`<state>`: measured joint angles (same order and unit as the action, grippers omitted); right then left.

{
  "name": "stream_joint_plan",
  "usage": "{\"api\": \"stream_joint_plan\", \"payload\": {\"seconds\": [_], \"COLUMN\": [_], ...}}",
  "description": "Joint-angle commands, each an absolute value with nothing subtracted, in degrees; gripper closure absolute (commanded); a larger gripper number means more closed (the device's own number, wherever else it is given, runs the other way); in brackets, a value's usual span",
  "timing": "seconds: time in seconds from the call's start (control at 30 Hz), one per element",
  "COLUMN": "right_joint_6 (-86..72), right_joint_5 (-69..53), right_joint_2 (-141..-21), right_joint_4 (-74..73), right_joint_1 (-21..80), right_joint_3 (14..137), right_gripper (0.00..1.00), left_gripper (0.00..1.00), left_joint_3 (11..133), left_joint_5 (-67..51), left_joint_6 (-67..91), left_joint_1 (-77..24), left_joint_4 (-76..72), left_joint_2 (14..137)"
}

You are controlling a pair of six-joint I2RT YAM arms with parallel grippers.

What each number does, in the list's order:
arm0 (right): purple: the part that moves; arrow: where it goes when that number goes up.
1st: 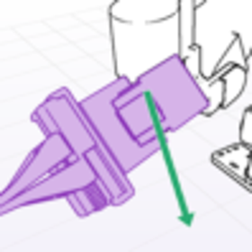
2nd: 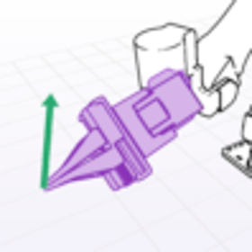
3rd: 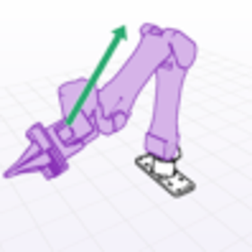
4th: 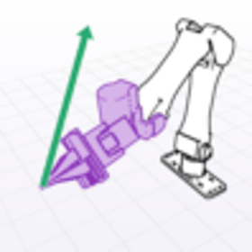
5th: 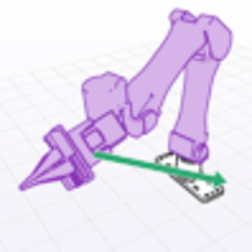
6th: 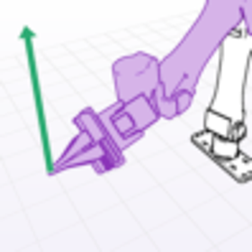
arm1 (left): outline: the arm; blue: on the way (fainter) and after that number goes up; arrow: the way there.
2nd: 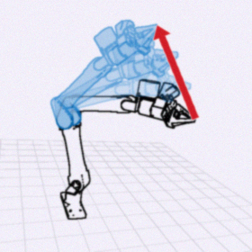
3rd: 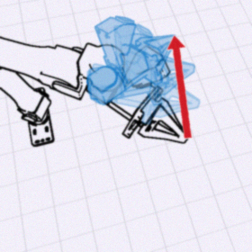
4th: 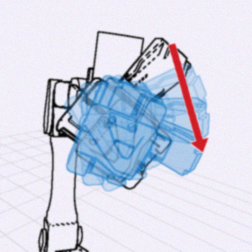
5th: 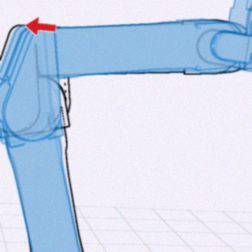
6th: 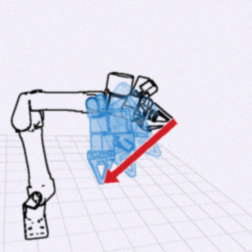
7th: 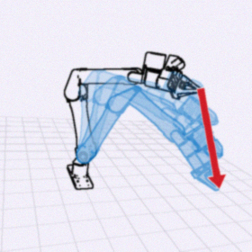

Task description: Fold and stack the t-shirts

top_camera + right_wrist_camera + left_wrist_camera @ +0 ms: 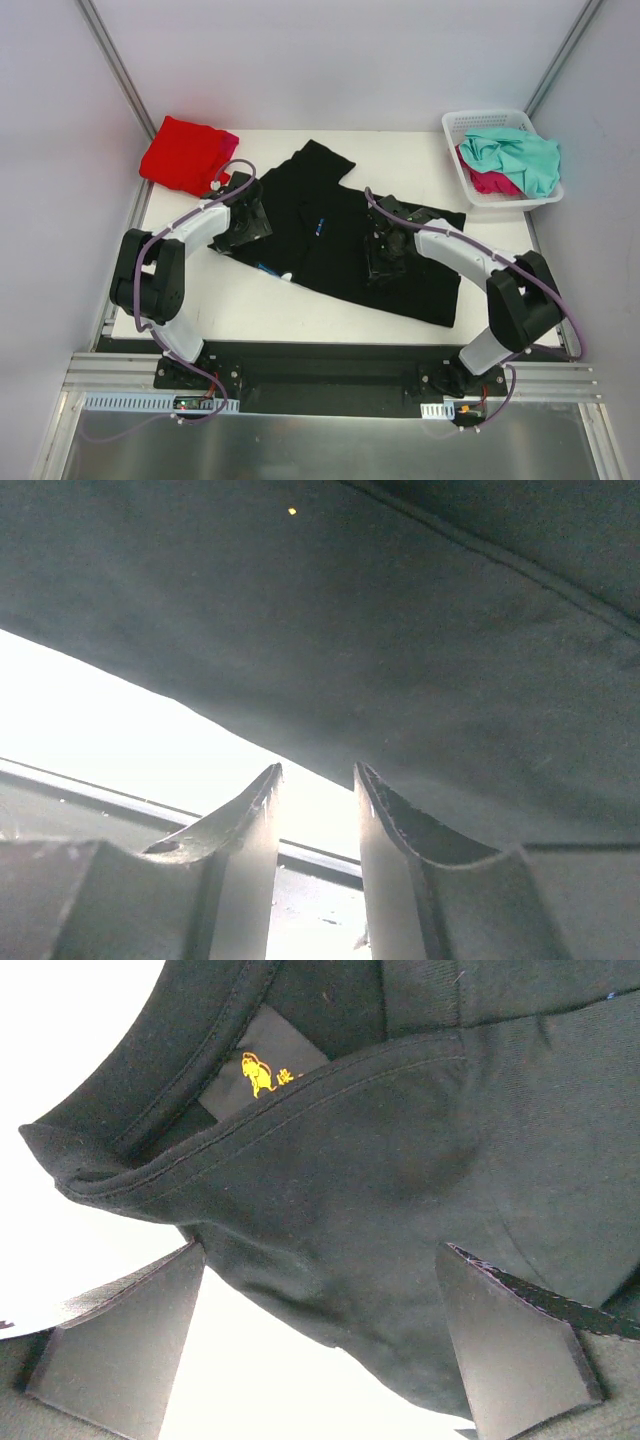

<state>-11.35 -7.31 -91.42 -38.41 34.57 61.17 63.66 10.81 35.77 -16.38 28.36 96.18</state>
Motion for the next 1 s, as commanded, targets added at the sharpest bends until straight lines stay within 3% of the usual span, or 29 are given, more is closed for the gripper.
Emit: {"api": "stream_joint_plan", "payload": {"seconds": [0.0,0.3,0.67,0.97], "right_joint_6": [-12.0,-19.8,-20.4,-18.8], "right_joint_5": [-6.6,-3.6,-5.6,-5.5], "right_joint_2": [-86.5,-78.8,-90.0,-90.5], "right_joint_4": [-42.5,-38.3,-32.4,-31.8], "right_joint_1": [35.3,35.0,26.4,19.6], "right_joint_3": [63.5,51.7,50.3,48.9], "right_gripper": [0.62,0.60,0.62,0.62], "left_gripper": [0.01,0.01,0.01,0.01], "left_joint_3": [61.1,59.0,57.6,53.4], "left_joint_5": [12.1,12.0,8.9,5.6], "left_joint_6": [37.9,38.7,36.8,36.6], "left_joint_1": [-15.6,-15.6,-14.2,-11.9], "left_joint_4": [27.8,27.6,26.2,23.1], "left_joint_2": [95.5,94.4,95.1,95.3]}}
